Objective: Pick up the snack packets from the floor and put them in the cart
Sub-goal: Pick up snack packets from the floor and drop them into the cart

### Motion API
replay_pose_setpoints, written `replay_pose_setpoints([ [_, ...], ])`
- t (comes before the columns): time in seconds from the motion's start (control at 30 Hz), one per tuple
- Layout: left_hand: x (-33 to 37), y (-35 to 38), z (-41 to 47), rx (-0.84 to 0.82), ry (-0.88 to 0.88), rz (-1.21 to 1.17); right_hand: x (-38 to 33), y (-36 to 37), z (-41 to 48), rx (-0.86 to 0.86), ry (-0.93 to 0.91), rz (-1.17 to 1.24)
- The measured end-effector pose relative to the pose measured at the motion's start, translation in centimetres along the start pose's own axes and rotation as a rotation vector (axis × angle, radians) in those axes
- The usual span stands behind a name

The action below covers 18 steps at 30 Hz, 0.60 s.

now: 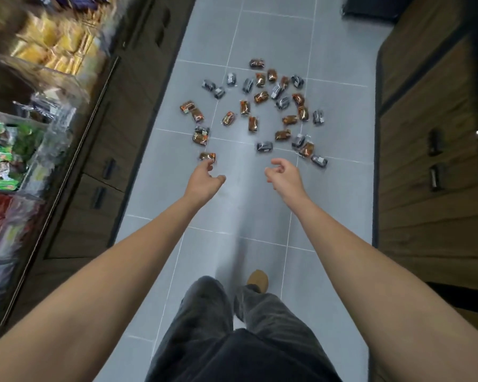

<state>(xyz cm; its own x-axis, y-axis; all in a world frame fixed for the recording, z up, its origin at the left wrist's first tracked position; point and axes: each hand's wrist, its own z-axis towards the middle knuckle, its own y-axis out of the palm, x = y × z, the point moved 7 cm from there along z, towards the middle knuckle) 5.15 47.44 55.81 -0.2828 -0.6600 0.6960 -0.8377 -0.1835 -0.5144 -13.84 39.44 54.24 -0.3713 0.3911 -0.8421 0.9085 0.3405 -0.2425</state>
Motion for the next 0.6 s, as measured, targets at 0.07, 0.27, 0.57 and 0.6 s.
replay_pose_setpoints([
  [0.07, 0.5, -1.1, 2.2, 0.031, -0.023, -0.009, -1.2, 1.0, 2.6, -0.029, 0.021, -0.011],
  [0.27, 0.7, -4.6, 10.7, 0.069, -0.094, -0.023, -4.7, 5.1, 10.9, -0.107, 0.039, -0.074],
  [0.57, 0.6, -10.7, 28.6, 0.027, -0.171, -0.055, -9.8, 14.4, 26.6, -0.152, 0.113, -0.182],
  [0.6, 0.5, -11.4, 30.4, 0.024, -0.175, -0.064, -10.3, 15.5, 28.5, -0.160, 0.122, -0.196],
])
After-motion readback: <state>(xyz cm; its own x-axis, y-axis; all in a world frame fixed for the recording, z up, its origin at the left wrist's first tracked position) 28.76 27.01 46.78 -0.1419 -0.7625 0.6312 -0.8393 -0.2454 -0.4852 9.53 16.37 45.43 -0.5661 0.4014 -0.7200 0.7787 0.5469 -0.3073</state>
